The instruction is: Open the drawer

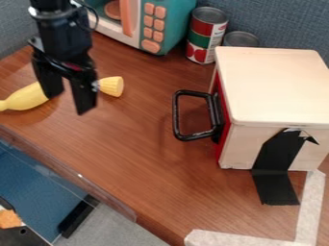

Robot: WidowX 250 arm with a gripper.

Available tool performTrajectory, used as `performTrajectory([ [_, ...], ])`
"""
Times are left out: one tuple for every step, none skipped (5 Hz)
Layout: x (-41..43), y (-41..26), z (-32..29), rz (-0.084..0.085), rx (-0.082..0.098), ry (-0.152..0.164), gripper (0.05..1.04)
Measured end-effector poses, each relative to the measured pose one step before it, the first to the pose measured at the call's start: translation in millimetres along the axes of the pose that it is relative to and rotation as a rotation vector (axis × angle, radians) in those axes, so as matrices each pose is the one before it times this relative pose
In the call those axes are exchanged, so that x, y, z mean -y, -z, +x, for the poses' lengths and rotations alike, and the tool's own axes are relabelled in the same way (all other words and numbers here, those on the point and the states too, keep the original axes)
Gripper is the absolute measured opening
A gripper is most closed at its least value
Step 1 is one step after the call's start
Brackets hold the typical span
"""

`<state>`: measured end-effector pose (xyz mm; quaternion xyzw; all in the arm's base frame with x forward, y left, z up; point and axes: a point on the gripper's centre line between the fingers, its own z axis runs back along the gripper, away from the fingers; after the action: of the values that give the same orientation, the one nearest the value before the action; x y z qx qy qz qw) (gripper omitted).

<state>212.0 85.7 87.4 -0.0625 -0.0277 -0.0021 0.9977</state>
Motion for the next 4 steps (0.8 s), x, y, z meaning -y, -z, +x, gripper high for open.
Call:
performTrajectory([
  [20.64,13.72,15.55,-0.1059,0.0904,-0.1757,1.0],
  [24.99,4.76,14.01,-0.0594,0.0382,-0.067,1.0],
  [17.3,9.2,15.42,-0.0166,0.0189,-0.0591,1.0],
  [10.52,11.0,11.07,0.0093,0.0132,-0.0345,1.0],
])
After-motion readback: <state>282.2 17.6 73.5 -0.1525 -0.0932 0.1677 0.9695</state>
